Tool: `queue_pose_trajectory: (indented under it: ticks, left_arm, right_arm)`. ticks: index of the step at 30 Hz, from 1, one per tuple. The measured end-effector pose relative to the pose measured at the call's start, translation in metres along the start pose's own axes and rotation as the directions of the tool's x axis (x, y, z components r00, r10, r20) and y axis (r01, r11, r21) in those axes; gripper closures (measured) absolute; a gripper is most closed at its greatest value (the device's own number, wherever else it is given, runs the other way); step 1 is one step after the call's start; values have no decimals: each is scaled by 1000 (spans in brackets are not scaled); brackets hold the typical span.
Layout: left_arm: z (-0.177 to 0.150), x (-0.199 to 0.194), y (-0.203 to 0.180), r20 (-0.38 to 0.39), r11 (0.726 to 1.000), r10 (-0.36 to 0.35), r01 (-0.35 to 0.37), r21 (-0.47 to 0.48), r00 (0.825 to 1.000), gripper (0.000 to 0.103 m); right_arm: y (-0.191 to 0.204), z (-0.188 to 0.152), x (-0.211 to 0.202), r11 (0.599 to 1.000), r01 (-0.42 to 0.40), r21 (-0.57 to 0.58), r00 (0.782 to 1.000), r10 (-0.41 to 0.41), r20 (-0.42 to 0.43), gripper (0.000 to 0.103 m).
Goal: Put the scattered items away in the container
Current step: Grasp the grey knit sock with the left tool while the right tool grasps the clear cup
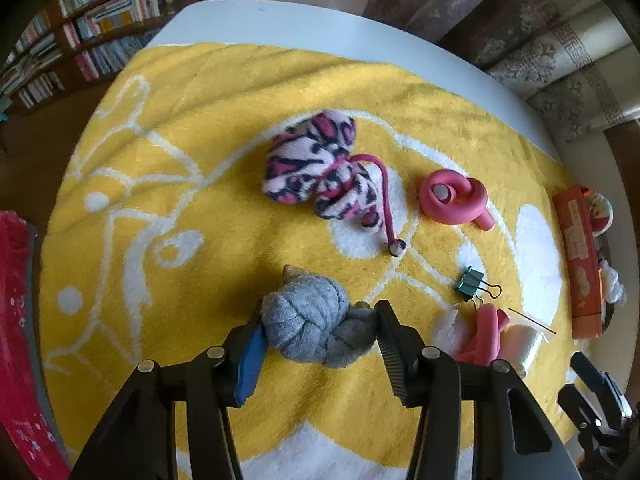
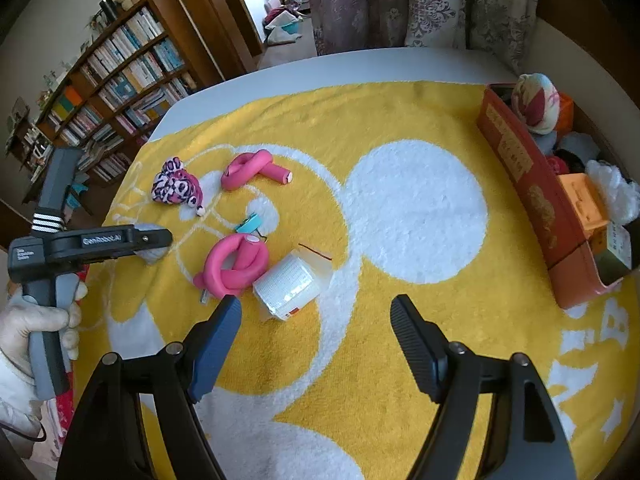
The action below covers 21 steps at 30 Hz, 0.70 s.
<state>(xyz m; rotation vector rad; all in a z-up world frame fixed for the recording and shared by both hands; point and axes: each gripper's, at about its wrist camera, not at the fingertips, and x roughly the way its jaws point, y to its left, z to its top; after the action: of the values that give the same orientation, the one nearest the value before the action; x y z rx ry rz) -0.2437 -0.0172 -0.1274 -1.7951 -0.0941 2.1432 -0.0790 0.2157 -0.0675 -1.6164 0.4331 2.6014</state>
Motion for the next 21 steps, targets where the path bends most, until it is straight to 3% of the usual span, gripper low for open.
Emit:
queue_pose_trajectory:
  ticks: [8,15,19,20,21]
  left_arm:
    - [-6,-28,5,29,999,-11,12,-41,1000,50]
    - [-18,-50,-10,57,999,-14,16,-30,998,50]
    - [-25,-54,-17,61,999,-7,9,-35,998,50]
    - [-28,-57,-17,61,999,-4,6,-38,998,50]
    - [-31,-58,-18,60,999,-1,4,-43,998,50]
  right_arm:
    - [4,6,14,999,-31,-42,999,30,-28,23]
    - [18,11,41,980,-20,-197,999,9,-53,23]
    - [18,14,56,973,-33,-226,997,15,-82,23]
    - [17,14,58,973,-40,-226,996,20,-89,26]
    - [15,14,61,974,-54,-222,994,32,-102,43]
